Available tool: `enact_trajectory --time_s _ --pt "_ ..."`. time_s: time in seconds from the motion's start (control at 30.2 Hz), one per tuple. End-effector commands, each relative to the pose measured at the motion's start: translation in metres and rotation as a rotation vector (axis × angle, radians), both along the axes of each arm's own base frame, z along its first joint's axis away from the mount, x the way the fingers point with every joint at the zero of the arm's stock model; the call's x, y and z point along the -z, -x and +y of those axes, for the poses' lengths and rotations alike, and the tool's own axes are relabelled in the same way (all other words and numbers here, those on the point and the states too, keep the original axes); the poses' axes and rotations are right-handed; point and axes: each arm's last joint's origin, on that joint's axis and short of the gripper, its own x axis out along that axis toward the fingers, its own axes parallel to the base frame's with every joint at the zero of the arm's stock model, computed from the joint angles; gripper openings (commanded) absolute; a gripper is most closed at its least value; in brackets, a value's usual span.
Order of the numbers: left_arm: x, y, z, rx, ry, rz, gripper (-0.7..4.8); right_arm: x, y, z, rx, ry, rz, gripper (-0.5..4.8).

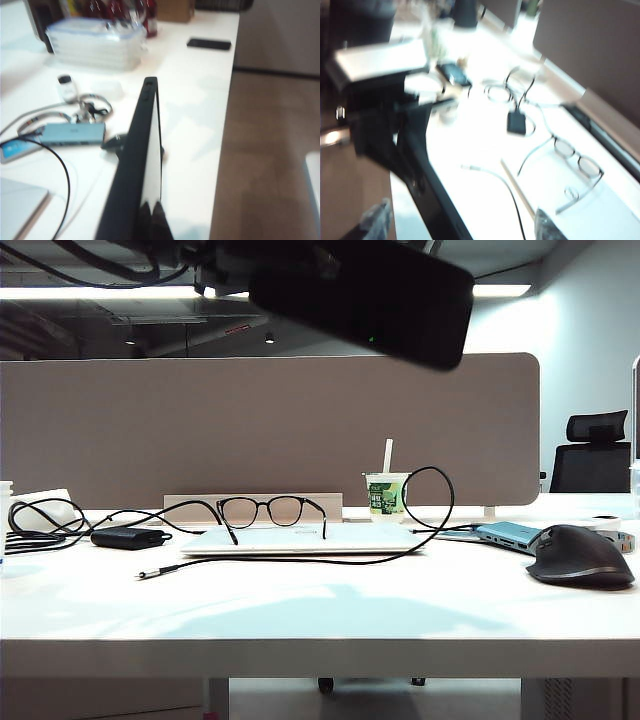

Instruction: Pick up the black phone, pick up the charger plug, insert the charger plug into the phone's charging port, and finally place the connected phone back on the desk.

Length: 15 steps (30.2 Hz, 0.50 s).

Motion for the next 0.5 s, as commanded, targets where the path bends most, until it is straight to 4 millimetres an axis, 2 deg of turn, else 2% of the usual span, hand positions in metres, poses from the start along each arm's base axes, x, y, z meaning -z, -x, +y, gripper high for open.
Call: enact_trajectory --time_s 0.03,0.27,0.5 --pt "-0.003 0.002 0.0 0.008 -0.013 -0.06 -0.06 0.014 0.0 0.006 -0.009 0.148 -0.025 3.68" --pt "0.005 0.008 -0.004 0.004 -0.125 -0.096 -0.07 0.038 -0.009 0.019 -0.083 0.262 0.045 3.59" --pt "0.011 0.016 -0.01 0.047 -0.196 -0.136 -0.07 0.056 -0.018 0.037 -0.163 0.349 0.043 3.59"
